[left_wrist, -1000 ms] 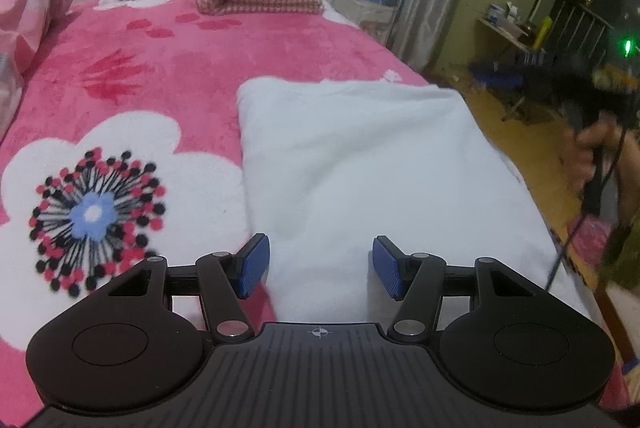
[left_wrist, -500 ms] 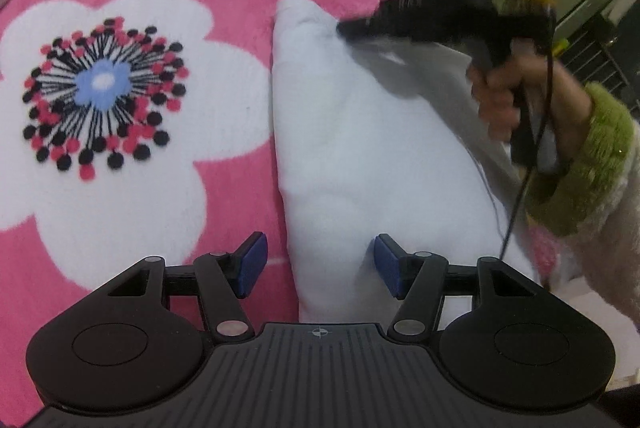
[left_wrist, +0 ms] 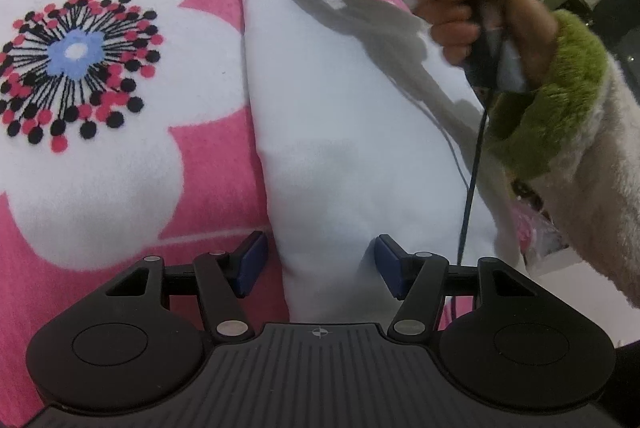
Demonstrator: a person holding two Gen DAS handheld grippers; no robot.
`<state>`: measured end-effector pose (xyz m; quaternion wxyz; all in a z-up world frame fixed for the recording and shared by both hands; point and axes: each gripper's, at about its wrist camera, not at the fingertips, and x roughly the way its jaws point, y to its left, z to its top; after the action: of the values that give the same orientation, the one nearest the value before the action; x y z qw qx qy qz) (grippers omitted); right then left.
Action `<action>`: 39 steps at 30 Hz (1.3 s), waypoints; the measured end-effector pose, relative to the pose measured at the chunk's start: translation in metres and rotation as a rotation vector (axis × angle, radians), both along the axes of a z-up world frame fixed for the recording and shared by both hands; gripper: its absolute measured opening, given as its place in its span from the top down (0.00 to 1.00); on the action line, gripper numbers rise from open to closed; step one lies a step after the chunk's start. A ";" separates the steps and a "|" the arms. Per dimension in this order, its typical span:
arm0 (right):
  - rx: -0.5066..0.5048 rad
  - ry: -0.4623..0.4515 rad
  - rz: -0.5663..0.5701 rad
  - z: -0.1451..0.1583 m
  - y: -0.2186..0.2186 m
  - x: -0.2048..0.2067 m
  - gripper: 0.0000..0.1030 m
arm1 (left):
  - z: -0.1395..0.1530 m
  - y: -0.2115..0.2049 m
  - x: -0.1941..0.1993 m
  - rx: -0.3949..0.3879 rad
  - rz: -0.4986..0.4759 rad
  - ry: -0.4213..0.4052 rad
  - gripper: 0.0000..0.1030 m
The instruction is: Fold clothes
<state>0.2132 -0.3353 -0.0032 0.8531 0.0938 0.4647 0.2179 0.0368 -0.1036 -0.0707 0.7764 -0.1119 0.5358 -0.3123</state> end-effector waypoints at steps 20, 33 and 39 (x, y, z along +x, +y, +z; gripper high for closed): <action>0.037 -0.253 -0.324 0.068 -0.131 -0.121 0.84 | 0.008 0.008 -0.005 0.024 0.033 0.028 0.42; -0.051 -0.108 -0.164 0.001 -0.150 -0.208 0.85 | 0.019 -0.008 -0.017 0.177 0.065 -0.035 0.42; -0.154 -0.139 -0.266 -0.007 -0.158 -0.215 0.88 | 0.024 -0.010 -0.023 0.215 0.075 -0.064 0.41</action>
<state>-0.0017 -0.4931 -0.0098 0.9091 0.0737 0.4036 0.0727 0.0133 -0.1134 -0.0468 0.8117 -0.0378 0.5369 -0.2270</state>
